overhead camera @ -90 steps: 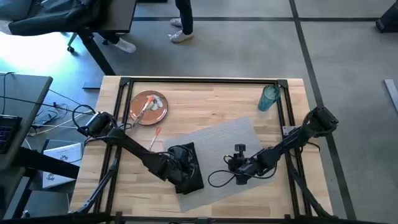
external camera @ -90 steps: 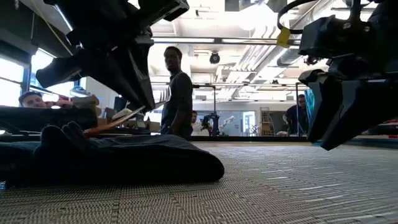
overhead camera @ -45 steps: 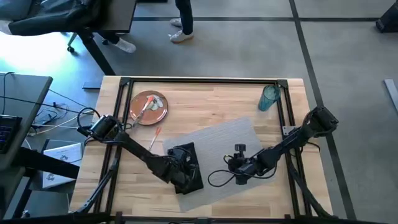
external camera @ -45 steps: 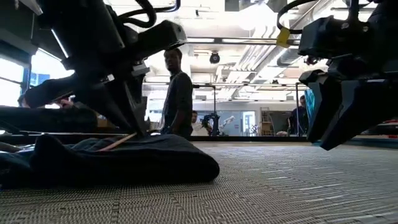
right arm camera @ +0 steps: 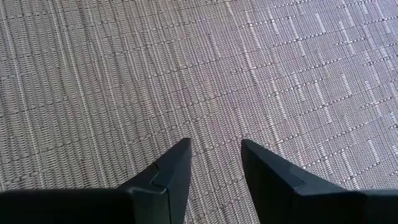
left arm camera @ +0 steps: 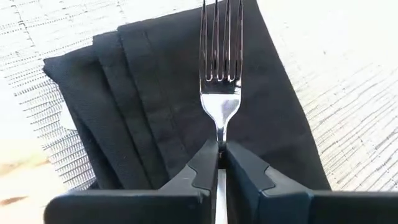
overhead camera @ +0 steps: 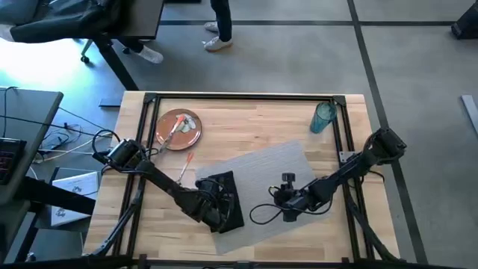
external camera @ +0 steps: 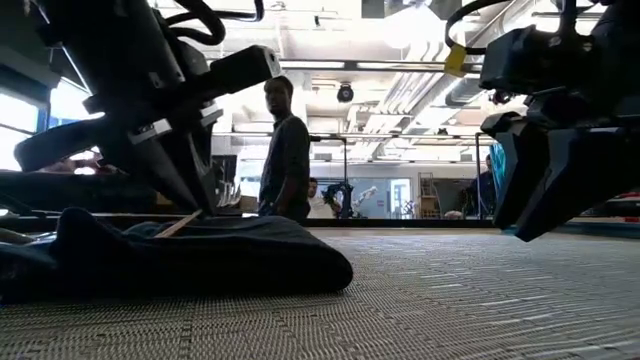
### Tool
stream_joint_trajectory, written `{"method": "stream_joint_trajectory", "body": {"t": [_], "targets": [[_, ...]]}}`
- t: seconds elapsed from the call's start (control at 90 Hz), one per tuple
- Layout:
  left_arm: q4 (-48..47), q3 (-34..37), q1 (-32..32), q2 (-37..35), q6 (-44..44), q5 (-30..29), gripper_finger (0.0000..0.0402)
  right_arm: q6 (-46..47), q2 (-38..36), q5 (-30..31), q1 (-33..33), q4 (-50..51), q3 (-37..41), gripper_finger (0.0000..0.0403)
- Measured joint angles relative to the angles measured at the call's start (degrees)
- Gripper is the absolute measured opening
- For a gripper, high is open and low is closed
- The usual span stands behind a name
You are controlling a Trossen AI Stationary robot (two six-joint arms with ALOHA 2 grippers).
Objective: Set table place
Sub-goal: Put the orange fork on the black napkin
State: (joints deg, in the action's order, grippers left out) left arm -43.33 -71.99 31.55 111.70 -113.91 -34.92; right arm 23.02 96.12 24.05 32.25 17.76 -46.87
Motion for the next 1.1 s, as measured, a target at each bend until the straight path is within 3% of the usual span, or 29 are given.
{"method": "stream_joint_trajectory", "body": {"t": [0.222, 0.411, 0.822, 1.1], "targets": [[-0.4, 0.0, 0.0, -0.1, 4.4, -0.4, 0.0090, -0.6, 0.0, 0.0, 0.0, 0.0, 0.0, 0.0126], [-0.5, -0.2, 0.0, -3.1, 19.0, 3.1, 0.0123, -1.7, -0.3, 0.0, 0.0, -0.1, 0.0, 0.0126], [-8.0, -0.2, -4.0, -8.0, 53.3, 9.2, 0.0126, -4.9, -11.6, -0.6, -6.4, -0.4, 0.0, 0.0126], [-13.3, 0.3, -8.3, -8.1, 71.8, 10.8, 0.0127, -5.4, -11.6, -7.0, -14.1, -1.0, 0.0, 0.0126]]}}
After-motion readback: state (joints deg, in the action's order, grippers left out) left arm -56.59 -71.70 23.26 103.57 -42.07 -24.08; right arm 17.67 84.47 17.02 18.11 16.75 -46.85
